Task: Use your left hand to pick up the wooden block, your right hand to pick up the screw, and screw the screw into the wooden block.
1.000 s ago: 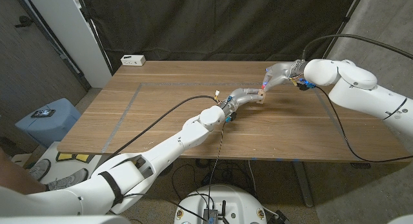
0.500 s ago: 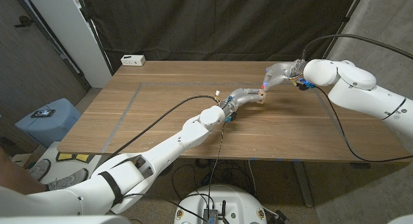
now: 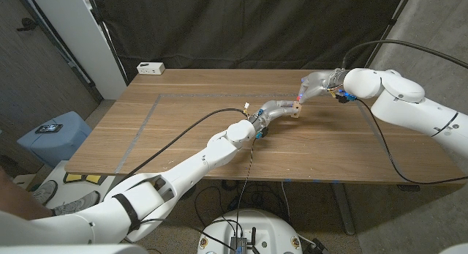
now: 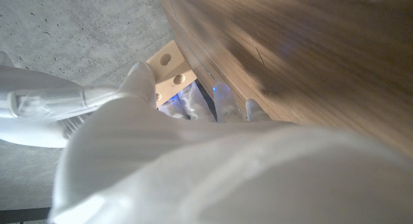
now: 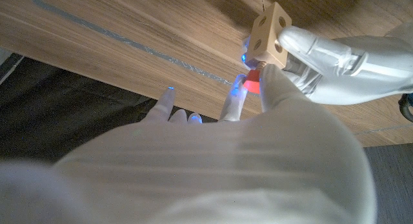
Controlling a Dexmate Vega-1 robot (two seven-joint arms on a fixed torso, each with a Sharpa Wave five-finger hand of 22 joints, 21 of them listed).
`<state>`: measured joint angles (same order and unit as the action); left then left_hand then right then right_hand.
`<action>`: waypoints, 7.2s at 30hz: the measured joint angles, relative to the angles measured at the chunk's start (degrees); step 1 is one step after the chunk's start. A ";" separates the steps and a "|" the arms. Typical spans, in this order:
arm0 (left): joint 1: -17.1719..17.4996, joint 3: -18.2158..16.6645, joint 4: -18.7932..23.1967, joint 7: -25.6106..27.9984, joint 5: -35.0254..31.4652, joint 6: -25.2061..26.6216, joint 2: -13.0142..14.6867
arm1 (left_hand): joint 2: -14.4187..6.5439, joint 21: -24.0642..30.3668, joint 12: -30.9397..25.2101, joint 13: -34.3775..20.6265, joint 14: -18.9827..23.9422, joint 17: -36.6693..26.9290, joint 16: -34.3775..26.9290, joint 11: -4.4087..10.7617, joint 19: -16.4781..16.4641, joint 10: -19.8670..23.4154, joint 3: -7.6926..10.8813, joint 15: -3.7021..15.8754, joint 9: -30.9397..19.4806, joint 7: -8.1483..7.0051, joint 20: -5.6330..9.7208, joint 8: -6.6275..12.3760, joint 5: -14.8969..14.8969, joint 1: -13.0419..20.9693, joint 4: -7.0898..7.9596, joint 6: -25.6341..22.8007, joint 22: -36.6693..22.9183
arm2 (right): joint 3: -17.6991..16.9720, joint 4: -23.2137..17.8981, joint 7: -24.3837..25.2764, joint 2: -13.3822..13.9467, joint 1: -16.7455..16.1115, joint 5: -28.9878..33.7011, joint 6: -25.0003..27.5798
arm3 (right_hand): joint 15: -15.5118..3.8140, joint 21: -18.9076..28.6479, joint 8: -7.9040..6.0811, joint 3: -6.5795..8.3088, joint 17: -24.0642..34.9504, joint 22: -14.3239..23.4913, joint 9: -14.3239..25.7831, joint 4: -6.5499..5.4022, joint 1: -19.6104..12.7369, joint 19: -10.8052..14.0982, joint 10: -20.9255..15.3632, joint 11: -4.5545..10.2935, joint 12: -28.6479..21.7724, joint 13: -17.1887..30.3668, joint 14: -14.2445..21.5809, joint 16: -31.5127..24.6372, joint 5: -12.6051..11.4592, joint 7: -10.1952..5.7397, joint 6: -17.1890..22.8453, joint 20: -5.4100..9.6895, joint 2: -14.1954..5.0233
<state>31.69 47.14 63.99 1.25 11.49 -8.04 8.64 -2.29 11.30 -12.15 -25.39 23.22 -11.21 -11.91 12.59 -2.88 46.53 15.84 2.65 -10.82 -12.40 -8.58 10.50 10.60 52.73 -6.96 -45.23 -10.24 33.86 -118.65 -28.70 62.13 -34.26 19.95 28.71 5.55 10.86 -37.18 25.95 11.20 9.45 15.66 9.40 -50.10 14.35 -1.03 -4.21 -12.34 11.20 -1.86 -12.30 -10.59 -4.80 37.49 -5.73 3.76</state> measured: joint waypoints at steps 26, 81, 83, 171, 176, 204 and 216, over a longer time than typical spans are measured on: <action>-0.47 0.05 -0.95 -0.47 0.20 -0.32 -0.32 | -0.06 0.00 0.00 0.03 0.00 0.00 0.00 0.00 0.00 0.00 -0.14 0.00 0.01 0.00 0.00 0.33 -0.01 -0.52 -0.14 0.00 0.00 | 0.63 0.38 0.55 -0.59 0.21 1.15 -0.03 | -0.84 0.00 -3.11 -0.49 0.01 0.00 1.44 -0.48 -0.33 1.43 -4.01 0.95 -0.59 0.00 2.19 -0.43 0.00 -0.62 4.11 0.00 -0.35; 0.49 -0.14 0.47 -0.15 0.38 -0.02 0.33 | -0.05 0.00 0.01 0.43 0.61 0.00 -0.42 0.00 -0.83 0.00 -0.37 0.01 -0.01 0.00 0.20 0.56 -0.07 -0.51 -0.37 0.00 0.00 | 2.34 -0.58 1.89 -2.68 -0.80 9.64 3.19 | -5.65 0.16 -5.81 -10.70 0.02 0.00 -4.74 -5.37 18.06 9.22 -18.12 4.19 -0.48 -0.27 12.93 -1.45 -2.38 1.23 23.90 1.03 5.80; 0.50 -0.14 0.47 -0.12 0.38 -0.08 0.34 | -0.05 0.00 0.01 0.43 0.61 0.00 -0.42 0.00 -0.83 0.00 -0.41 0.01 -0.01 0.00 0.20 0.55 -0.07 -0.51 -0.41 0.00 0.00 | 2.34 -0.76 1.89 -2.69 -0.92 9.77 3.27 | -5.65 0.16 -5.74 -11.44 0.02 0.00 -4.74 -5.53 18.94 9.22 -18.19 3.84 -0.31 -0.27 12.93 -1.44 -2.78 1.43 23.71 1.03 6.32; 0.83 -0.07 1.09 0.42 -0.24 -0.37 0.46 | 0.76 0.00 -0.37 0.58 0.60 0.27 -0.28 0.00 -0.60 1.05 0.23 0.01 0.28 0.21 0.41 1.45 -0.28 3.24 -2.62 -2.52 0.00 | -2.97 -0.80 -2.12 3.13 -1.47 -1.83 -5.12 | 2.11 -0.50 10.82 -12.02 -0.28 0.00 -3.94 0.00 12.15 1.30 -1.49 -2.55 1.76 0.41 2.43 1.72 -4.44 3.44 -10.69 -4.60 -1.74; 0.69 -0.07 0.73 0.41 -0.24 -0.48 0.26 | 0.62 0.00 -0.38 0.54 0.60 0.55 -0.16 0.00 -0.60 1.04 0.56 0.01 0.27 0.08 0.41 1.45 -0.29 4.00 -2.96 -3.04 0.00 | -2.41 -0.41 -3.14 2.87 -0.85 -1.44 -5.41 | 2.22 -0.50 11.12 -11.83 -0.28 0.00 -3.94 0.18 11.32 0.97 -0.86 -2.37 1.76 0.40 1.92 1.72 -4.02 3.42 -10.71 -4.31 -1.67; 0.25 -0.18 -0.68 0.61 -0.10 -1.07 -0.35 | 0.71 0.00 -0.28 0.57 0.39 0.39 0.04 -0.12 -0.60 2.01 1.56 -0.19 0.29 0.49 0.41 1.82 -0.20 5.27 -2.72 -4.86 0.00 | -0.76 -0.26 -5.23 2.17 -0.04 3.23 -5.03 | 2.22 -0.50 11.76 -10.22 -0.26 0.00 -3.93 0.43 8.61 0.68 1.26 -1.21 1.98 0.39 0.71 1.71 -2.31 1.19 -10.48 -4.61 -1.69; -0.24 -0.22 -1.78 0.51 0.04 -1.43 -0.79 | 1.24 0.00 -0.30 0.57 0.39 0.40 0.04 -0.21 -0.61 2.51 1.83 -0.19 0.27 0.20 0.41 2.06 -0.24 5.79 -2.46 -5.19 0.00 | -0.70 -0.22 -5.87 1.93 -0.03 4.53 -5.07 | 2.00 -0.50 11.76 -9.52 -0.26 0.00 -3.93 0.67 7.30 0.68 2.09 -0.80 1.98 0.39 0.50 1.71 -1.88 0.04 -10.35 -4.61 -1.59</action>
<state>31.45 46.91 62.21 1.76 11.53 -9.47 7.85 -1.05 11.30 -12.45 -24.82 23.61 -10.81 -11.87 12.38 -3.48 49.04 17.67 2.46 -10.54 -12.21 -8.17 12.56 10.36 58.52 -9.41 -50.42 -10.24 33.16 -118.87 -34.57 64.06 -34.29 24.48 23.64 7.56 10.36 -25.42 16.42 10.93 9.45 11.73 10.07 -42.79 15.03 1.05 -5.01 -10.36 11.59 -1.36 -10.59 -12.46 -4.76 27.14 -10.34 2.17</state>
